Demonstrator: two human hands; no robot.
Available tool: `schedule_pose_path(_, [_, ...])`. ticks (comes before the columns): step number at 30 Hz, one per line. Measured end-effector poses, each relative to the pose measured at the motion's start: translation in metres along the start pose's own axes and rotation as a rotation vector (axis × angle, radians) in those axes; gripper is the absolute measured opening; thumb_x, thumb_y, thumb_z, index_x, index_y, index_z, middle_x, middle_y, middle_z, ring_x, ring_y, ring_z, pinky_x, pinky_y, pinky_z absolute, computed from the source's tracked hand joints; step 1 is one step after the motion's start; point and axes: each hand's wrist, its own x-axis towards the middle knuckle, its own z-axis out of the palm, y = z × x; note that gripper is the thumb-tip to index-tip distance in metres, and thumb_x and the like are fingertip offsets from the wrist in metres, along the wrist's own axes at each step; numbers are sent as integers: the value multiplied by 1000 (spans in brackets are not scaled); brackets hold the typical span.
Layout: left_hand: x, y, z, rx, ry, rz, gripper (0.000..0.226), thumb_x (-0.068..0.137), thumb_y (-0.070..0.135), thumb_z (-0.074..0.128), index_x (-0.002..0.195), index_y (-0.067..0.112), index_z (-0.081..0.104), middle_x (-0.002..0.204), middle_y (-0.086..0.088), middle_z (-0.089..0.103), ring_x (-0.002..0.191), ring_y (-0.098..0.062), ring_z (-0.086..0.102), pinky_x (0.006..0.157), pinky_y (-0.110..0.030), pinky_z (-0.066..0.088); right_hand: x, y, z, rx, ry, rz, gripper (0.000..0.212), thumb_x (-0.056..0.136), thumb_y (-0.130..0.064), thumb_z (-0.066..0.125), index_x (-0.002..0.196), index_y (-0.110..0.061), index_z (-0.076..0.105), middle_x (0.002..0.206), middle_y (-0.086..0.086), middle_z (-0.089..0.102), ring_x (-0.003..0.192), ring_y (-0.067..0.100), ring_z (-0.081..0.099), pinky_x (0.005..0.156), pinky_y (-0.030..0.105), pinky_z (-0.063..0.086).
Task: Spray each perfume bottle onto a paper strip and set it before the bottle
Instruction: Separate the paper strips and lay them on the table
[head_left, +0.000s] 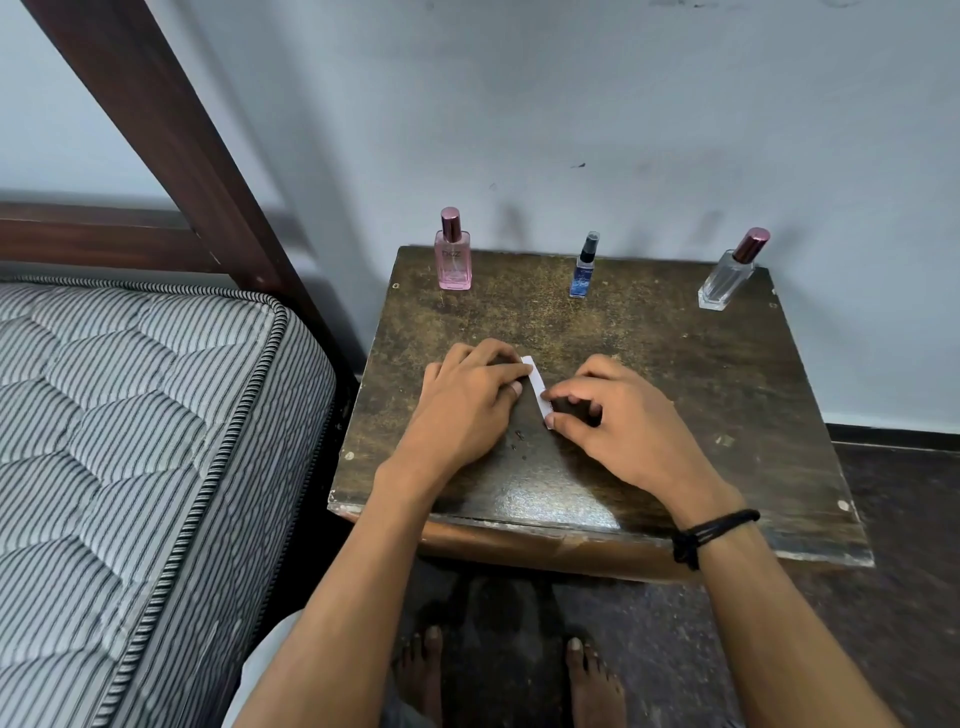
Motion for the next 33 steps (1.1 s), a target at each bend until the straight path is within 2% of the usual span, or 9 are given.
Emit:
schedule_pose_path(11, [-1,0,-1,-40,22,11,29,101,29,54,126,36,68,129,19,53,118,-14,40,90,-33,26,-1,-2,1,-8,16,-6,26,95,-34,73,119,-28,76,103,-10,55,85,8,50,77,34,51])
schedule_pose_path(16, [-2,4,1,-16,33,-6,30,100,36,55,127,36,67,129,20,51,119,-13,39,91,-33,26,-1,-1,2,-13,12,-17,28,94,-37,73,121,-28,76,101,-10,54,83,8,48,74,30,46])
schedule_pose_path(20, [-2,5,2,-19,51,-28,31,98,44,57,125,35,68,127,20,53,118,-13,40,90,-33,26,-1,-2,-4,84,-10,-3,33,96,-33,72,129,-35,71,100,-11,55,82,8,53,75,30,49])
schedule_pose_path(23, [-1,8,2,-6,80,-52,34,93,48,63,122,33,70,127,20,56,117,-14,43,90,-32,28,0,0,-8,199,87,48,27,95,-28,73,121,-36,75,96,-13,59,83,7,61,75,24,49])
schedule_pose_path(27, [-1,10,4,8,118,-74,32,90,47,67,116,30,73,126,20,59,117,-15,46,92,-35,32,0,2,-9,247,182,114,16,94,-23,75,107,-30,79,91,-15,63,82,7,61,72,11,43])
schedule_pose_path(33, [0,4,4,-53,156,-76,24,89,35,71,110,27,76,121,18,65,112,-18,52,87,-34,36,0,-2,-8,223,161,141,13,95,-26,74,103,-34,78,91,-16,65,82,6,61,70,12,42])
